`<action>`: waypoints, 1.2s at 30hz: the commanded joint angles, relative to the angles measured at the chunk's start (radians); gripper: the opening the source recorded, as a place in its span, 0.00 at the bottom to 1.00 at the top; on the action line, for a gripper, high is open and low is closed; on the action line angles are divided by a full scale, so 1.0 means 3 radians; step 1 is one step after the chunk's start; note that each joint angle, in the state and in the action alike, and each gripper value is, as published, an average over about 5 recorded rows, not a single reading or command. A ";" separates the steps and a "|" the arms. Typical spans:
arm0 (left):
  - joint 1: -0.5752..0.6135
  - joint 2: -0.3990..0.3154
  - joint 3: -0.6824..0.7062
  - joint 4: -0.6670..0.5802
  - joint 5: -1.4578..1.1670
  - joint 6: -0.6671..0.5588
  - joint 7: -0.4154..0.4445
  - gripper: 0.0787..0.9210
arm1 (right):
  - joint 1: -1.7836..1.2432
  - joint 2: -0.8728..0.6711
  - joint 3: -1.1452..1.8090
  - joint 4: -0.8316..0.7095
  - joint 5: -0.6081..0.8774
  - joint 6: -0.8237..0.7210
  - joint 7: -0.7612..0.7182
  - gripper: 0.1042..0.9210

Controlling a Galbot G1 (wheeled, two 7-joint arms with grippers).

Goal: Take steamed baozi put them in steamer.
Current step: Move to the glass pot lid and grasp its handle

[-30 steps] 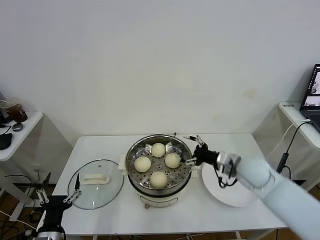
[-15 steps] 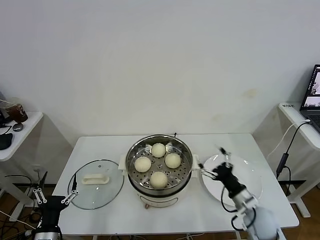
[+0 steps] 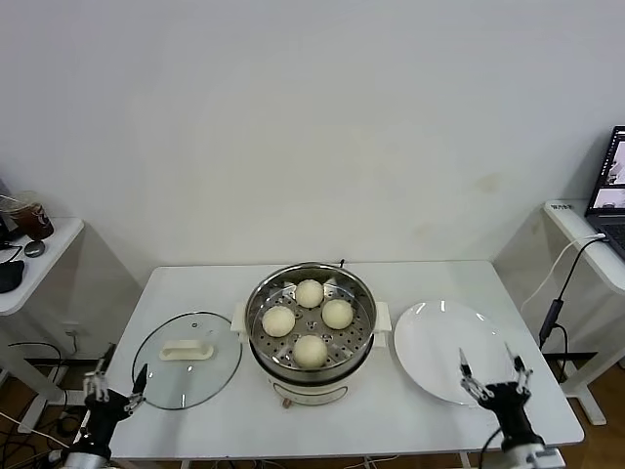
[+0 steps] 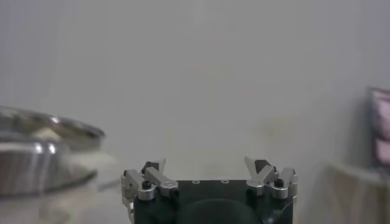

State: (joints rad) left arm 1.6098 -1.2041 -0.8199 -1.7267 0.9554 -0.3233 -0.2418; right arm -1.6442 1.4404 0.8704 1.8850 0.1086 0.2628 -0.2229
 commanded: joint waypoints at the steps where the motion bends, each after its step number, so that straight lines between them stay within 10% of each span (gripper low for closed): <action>1: -0.0506 0.0234 0.0271 0.0631 0.1389 -0.0006 -0.0157 0.88 | -0.0270 0.0174 0.0211 -0.0092 0.0082 -0.0192 0.0060 0.88; 36: -0.1614 0.0352 0.0861 0.1562 0.1426 -0.0076 0.0006 0.83 | -0.0282 0.0338 -0.0052 -0.0098 -0.0077 -0.0218 0.0023 0.88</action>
State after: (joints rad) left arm 1.1786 -1.1014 -0.5856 -1.3203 1.3715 -0.3465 -0.2447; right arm -1.7238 1.5368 0.8611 1.8565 0.0959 0.1965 -0.2163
